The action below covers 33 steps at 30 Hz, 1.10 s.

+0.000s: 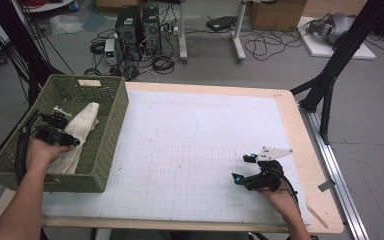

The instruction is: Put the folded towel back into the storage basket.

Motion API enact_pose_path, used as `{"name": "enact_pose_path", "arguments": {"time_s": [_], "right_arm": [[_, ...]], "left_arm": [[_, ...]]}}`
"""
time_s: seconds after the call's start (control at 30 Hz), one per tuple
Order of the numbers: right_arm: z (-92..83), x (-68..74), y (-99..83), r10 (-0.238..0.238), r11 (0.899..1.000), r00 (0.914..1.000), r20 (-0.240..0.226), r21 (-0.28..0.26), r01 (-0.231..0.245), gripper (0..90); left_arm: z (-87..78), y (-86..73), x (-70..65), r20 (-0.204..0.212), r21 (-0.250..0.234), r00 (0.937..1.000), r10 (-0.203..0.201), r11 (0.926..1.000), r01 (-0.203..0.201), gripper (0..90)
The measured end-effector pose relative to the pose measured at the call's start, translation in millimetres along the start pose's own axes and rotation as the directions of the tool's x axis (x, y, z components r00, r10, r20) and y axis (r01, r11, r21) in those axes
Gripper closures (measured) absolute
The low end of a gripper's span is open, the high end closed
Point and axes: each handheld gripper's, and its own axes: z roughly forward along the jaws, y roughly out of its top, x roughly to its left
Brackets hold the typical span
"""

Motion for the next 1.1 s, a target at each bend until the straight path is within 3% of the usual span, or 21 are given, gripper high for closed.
{"name": "enact_pose_path", "arguments": {"time_s": [0.1,0.3,0.4,0.47,0.53,0.63,0.77,0.8,0.83,0.9,1.03,1.1], "right_arm": [[-0.2,0.0,0.2,0.002,1.000,1.0000,0.000,-0.003,-0.002,16.0],[-0.7,0.3,0.7,0.000,1.000,1.0000,-0.001,-0.008,0.000,16.0],[-1.2,0.3,0.8,0.001,1.000,1.0000,0.001,-0.012,-0.001,16.0],[-0.9,0.4,0.8,0.001,1.000,1.0000,0.000,-0.009,-0.001,16.0],[-0.2,0.1,1.0,-0.004,1.000,1.0000,-0.001,-0.010,0.004,16.0],[-0.3,-0.3,0.8,0.000,1.000,1.0000,0.000,-0.008,0.000,16.0],[-1.7,-2.0,0.6,0.004,1.000,1.0000,0.005,-0.019,-0.004,16.0],[-2.0,-2.0,0.5,0.007,1.000,1.0000,0.004,-0.019,-0.007,16.0],[-2.2,-2.0,0.5,0.008,1.000,1.0000,0.004,-0.020,-0.008,16.0],[-2.8,-1.9,0.6,0.005,1.000,1.0000,0.005,-0.023,-0.005,16.0],[-4.1,-1.5,0.8,0.003,0.999,1.0000,0.004,-0.032,-0.003,16.0],[-4.9,-1.0,0.9,0.002,0.999,1.0000,0.003,-0.036,-0.002,16.0]], "left_arm": [[7.1,-1.8,-0.5,0.013,0.058,0.9999,0.003,0.9983,-0.004,74.3],[5.8,-1.4,-1.3,0.038,0.050,0.9992,0.012,0.9987,-0.014,75.5],[-0.4,0.9,-1.1,0.053,-0.031,0.9986,0.003,0.9995,-0.001,78.5],[-4.5,3.6,-1.3,0.067,-0.098,0.9977,-0.016,0.9949,0.022,80.3],[-7.2,7.8,-2.4,0.047,-0.156,0.9988,-0.015,0.9875,0.022,80.6],[-8.3,13.5,-3.3,0.030,-0.247,0.9989,-0.036,0.9682,0.043,83.0],[-4.1,20.6,-5.1,0.014,-0.375,0.9973,-0.073,0.9241,0.073,87.3],[-2.0,21.5,-5.5,0.011,-0.393,0.9964,-0.084,0.9158,0.081,87.3],[0.3,22.1,-6.3,-0.002,-0.396,0.9963,-0.086,0.9147,0.078,87.2],[4.6,21.4,-6.1,-0.020,-0.372,0.9961,-0.086,0.9256,0.072,87.1],[14.3,16.7,-4.7,-0.028,-0.265,0.9969,-0.073,0.9620,0.063,83.7],[14.7,15.9,-4.8,-0.016,-0.251,0.9973,-0.071,0.9658,0.065,82.9]]}}
